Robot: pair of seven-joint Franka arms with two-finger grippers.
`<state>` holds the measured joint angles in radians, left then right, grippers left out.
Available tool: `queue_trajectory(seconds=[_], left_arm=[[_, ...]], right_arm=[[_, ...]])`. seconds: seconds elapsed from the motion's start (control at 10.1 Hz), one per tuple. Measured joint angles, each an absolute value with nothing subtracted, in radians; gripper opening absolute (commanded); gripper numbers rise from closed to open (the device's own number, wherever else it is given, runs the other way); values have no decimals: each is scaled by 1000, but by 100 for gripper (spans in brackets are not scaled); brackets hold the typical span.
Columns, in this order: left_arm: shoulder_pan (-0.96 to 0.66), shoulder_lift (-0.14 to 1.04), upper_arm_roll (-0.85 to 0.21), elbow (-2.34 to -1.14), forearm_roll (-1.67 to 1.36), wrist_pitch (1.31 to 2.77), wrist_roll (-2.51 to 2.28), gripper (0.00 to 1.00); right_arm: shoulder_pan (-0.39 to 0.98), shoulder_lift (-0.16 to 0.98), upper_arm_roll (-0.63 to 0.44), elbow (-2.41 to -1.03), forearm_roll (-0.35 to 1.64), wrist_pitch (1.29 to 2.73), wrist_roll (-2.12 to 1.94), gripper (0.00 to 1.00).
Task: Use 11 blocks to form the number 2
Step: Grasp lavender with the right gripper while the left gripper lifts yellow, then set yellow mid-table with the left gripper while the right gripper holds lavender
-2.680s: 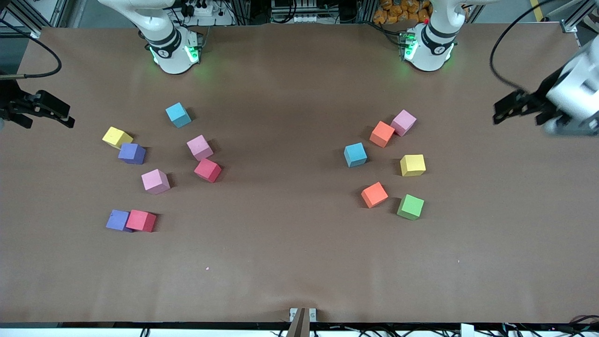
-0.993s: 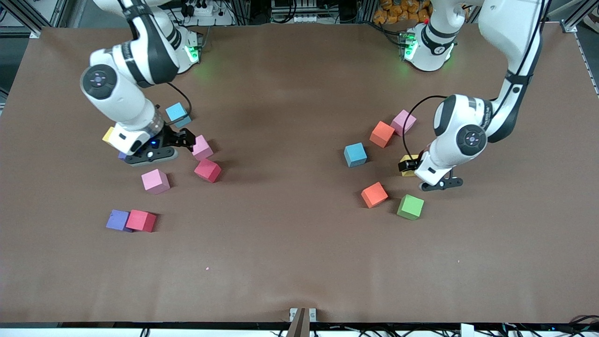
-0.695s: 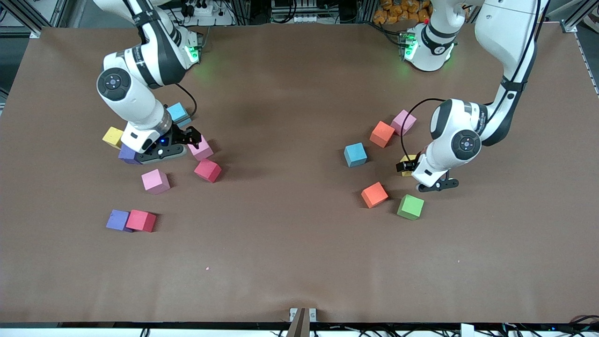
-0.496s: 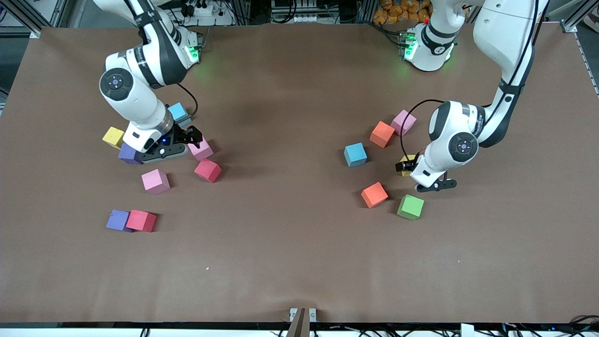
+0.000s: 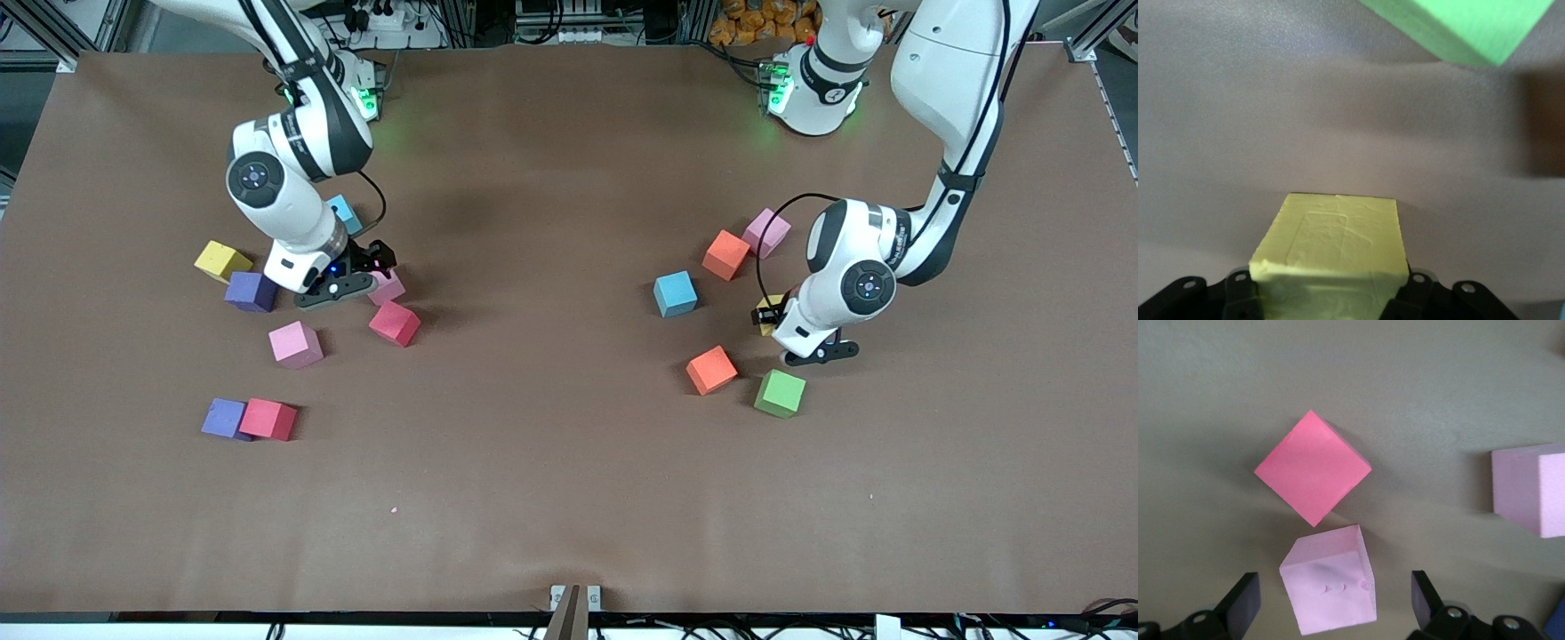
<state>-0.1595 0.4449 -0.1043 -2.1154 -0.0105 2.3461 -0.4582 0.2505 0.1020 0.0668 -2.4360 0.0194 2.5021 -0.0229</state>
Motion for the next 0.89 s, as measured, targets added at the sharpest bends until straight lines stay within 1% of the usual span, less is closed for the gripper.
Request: queue_trajectory(seconds=[0.2,0.5,0.69,0.89], left_arm=[[-171,434,-112,-2080,-10,2338,-505,28],[-197,382,-192,-1986,-10,2212,-616,28],[-279,378,-230,-1933,-10,2184,-717,28],[-403,392,-235,-1895,-10,2184,-809,28]], right_arm=[[254,154,100,-2441,19,2557,-31,100],[253,212,105,-2448,18,2603,-129,100],[231,219,100,-2461,18,2616,-173,100],[231,237,102,-2474,18,2654,-182,100]])
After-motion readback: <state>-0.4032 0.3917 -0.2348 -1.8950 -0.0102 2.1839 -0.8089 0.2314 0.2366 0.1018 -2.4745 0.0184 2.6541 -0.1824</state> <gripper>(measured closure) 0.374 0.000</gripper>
